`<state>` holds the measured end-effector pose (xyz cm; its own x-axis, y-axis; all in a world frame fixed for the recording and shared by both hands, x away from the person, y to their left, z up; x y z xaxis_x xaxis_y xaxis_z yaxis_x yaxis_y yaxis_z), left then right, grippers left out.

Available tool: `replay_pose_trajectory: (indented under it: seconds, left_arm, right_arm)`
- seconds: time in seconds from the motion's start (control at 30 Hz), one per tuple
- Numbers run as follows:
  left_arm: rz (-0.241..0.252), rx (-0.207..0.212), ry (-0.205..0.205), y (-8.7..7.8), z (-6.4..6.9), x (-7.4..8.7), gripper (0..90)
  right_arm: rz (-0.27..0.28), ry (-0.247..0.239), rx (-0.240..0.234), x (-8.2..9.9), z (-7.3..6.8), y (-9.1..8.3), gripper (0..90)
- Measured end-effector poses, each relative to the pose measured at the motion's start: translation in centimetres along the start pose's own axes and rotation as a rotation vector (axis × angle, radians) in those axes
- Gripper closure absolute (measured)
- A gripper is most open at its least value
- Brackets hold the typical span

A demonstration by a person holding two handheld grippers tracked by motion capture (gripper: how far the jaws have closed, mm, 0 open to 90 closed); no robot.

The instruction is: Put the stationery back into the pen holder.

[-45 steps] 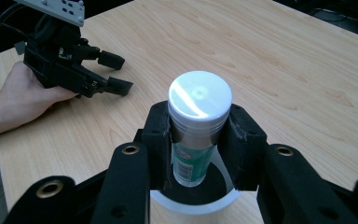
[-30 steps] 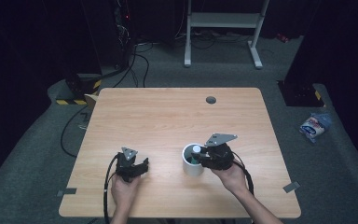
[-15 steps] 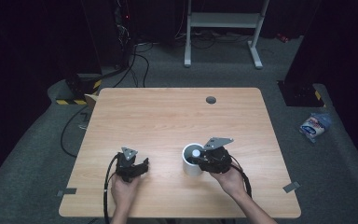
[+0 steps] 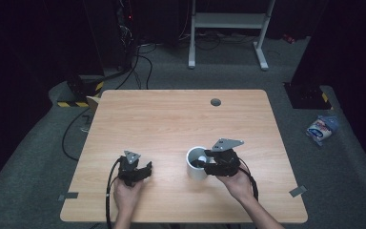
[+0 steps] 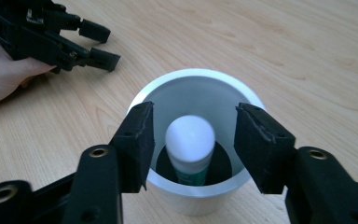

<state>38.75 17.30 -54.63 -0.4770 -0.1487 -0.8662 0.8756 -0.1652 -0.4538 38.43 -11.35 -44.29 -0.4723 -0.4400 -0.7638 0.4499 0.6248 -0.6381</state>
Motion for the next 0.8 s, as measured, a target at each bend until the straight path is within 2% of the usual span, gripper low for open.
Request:
replay_pose_trajectory:
  seconds: [0.03, 0.3, 0.4, 0.43, 0.53, 0.6, 0.73, 0.8]
  left_arm:
    - [-0.006, 0.001, 0.010, 0.0, -0.1, 0.0, 29.8]
    - [-0.006, 0.003, 0.010, 0.0, -0.1, 0.0, 29.9]
    - [0.003, 0.002, 0.005, 0.1, 0.0, 0.0, 29.9]
    - [-0.009, 0.004, 0.018, 0.0, -0.1, 0.0, 29.9]
    - [0.006, 0.002, -0.001, 0.1, 0.0, 0.0, 29.9]
    - [-0.008, 0.004, 0.016, 0.0, -0.1, 0.0, 29.8]
    - [-0.009, 0.004, 0.017, 0.0, -0.1, 0.0, 29.8]
    - [-0.005, 0.003, 0.013, 0.0, 0.0, 0.0, 29.7]
  right_arm:
    - [0.003, 0.000, 0.001, 0.0, 0.0, -0.2, 45.0]
    - [0.051, 0.003, 0.019, -0.3, 0.2, -2.1, 41.1]
    - [0.072, 0.011, 0.025, -0.3, 0.6, -2.7, 40.3]
    - [0.079, 0.017, 0.025, -0.3, 0.8, -2.9, 40.1]
    - [0.097, 0.028, 0.018, -0.1, 1.3, -3.4, 39.6]
    - [0.100, 0.029, 0.022, 0.1, 1.7, -3.8, 39.3]
    - [0.124, 0.051, 0.023, 0.5, 2.3, -4.5, 39.2]
    - [0.118, 0.060, 0.029, 0.6, 2.7, -4.6, 38.8]
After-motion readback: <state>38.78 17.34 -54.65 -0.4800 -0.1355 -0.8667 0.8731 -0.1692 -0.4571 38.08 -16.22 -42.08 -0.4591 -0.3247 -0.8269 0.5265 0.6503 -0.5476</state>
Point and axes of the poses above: each handheld gripper's, and its own axes: y roughly forward along the jaws, x roughly out of its underside, z roughly to its right, the point moved 2 cm from there along y, roughly forward along the jaws, and after that the axes turned 4 degrees about y, right-handed, at the moved point
